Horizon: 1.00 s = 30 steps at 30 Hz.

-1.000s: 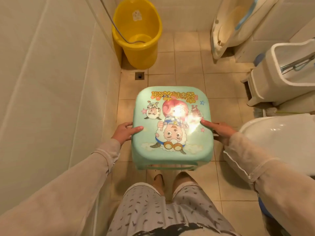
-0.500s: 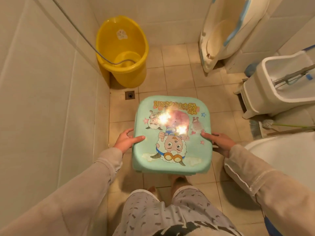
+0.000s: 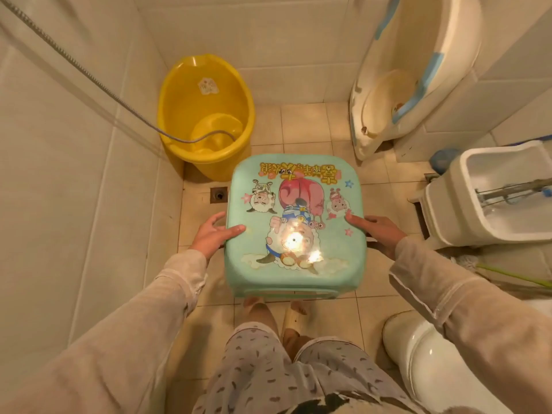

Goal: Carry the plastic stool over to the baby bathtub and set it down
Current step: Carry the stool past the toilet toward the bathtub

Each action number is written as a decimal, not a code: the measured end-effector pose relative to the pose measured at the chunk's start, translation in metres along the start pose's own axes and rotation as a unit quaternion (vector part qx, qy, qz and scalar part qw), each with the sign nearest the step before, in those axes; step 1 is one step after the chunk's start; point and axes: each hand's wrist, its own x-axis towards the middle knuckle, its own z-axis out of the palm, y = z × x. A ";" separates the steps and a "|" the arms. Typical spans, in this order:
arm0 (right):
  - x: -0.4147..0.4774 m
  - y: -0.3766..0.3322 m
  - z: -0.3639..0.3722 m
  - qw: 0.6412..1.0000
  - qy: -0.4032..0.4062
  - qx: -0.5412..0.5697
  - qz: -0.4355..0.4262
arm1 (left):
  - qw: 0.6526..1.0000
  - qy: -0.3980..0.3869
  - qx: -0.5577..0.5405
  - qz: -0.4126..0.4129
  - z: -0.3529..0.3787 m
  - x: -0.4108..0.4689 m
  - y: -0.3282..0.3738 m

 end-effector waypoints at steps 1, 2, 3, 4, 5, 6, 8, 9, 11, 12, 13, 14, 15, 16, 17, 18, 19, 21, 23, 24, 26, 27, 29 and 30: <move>0.006 -0.007 -0.003 1.000 -0.003 -0.005 -0.002 | 1.000 -0.007 0.011 0.003 0.001 0.007 0.009; 0.013 -0.013 -0.005 1.000 -0.007 -0.012 -0.003 | 1.000 -0.014 0.022 0.005 0.002 0.015 0.018; 0.020 -0.018 -0.006 1.000 -0.009 -0.021 -0.003 | 0.999 -0.021 0.034 0.003 0.002 0.023 0.026; 0.028 -0.024 -0.008 1.000 -0.011 -0.028 -0.003 | 0.999 -0.025 0.045 0.000 0.002 0.032 0.034; 0.037 -0.031 -0.009 0.999 -0.011 -0.032 -0.001 | 0.998 -0.029 0.055 -0.004 0.001 0.042 0.043; 0.047 -0.039 -0.010 0.999 -0.011 -0.034 0.001 | 0.998 -0.031 0.062 -0.005 0.001 0.052 0.051; 0.067 -0.060 -0.009 0.999 -0.006 -0.034 0.006 | 0.997 -0.038 0.073 -0.001 0.000 0.076 0.070; 0.077 -0.072 -0.008 1.000 -0.003 -0.031 0.007 | 0.996 -0.042 0.076 0.002 -0.001 0.089 0.081; 0.095 -0.098 -0.006 1.000 0.005 -0.015 0.005 | 0.996 -0.049 0.076 0.004 -0.004 0.115 0.104; 0.104 -0.113 -0.004 1.000 0.010 -0.009 0.001 | 0.996 -0.050 0.075 0.005 -0.006 0.128 0.116; 0.113 -0.128 -0.003 1.000 0.016 -0.008 0.000 | 0.996 -0.051 0.074 0.001 -0.008 0.140 0.128; 0.120 -0.141 -0.002 1.000 0.025 -0.010 -0.001 | 0.996 -0.055 0.072 -0.005 -0.010 0.151 0.139; 0.127 -0.153 -0.001 0.999 0.037 -0.013 -0.003 | 0.996 -0.061 0.068 -0.011 -0.011 0.162 0.151; 0.134 -0.164 -0.001 0.999 0.050 -0.016 -0.009 | 0.996 -0.066 0.064 -0.013 -0.011 0.173 0.161; 0.139 -0.174 -0.001 0.998 0.064 -0.017 -0.017 | 0.995 -0.071 0.067 -0.011 -0.011 0.183 0.172; 0.145 -0.182 -0.001 0.997 0.077 -0.016 -0.025 | 0.994 -0.075 0.076 -0.008 -0.010 0.194 0.184; 0.149 -0.189 -0.002 0.996 0.087 -0.013 -0.031 | 0.993 -0.079 0.087 -0.006 -0.010 0.204 0.195; 0.157 -0.200 -0.006 0.994 0.101 -0.003 -0.039 | 0.991 -0.091 0.100 -0.005 -0.006 0.219 0.216; 0.164 -0.207 -0.012 0.993 0.109 0.001 -0.040 | 0.988 -0.104 0.116 -0.006 0.001 0.232 0.234; 0.166 -0.209 -0.016 0.993 0.109 0.000 -0.038 | 0.985 -0.110 0.129 -0.005 0.005 0.237 0.242; 0.172 -0.211 -0.023 0.994 0.101 0.002 -0.032 | 0.981 -0.120 0.155 0.003 0.013 0.248 0.258; 0.176 -0.212 -0.026 0.995 0.095 0.006 -0.028 | 0.979 -0.124 0.163 0.008 0.017 0.254 0.265; 0.185 -0.216 -0.032 0.996 0.089 0.017 -0.027 | 0.976 -0.128 0.173 0.015 0.026 0.265 0.279; 0.191 -0.220 -0.036 0.995 0.090 0.024 -0.028 | 0.976 -0.129 0.175 0.017 0.031 0.271 0.286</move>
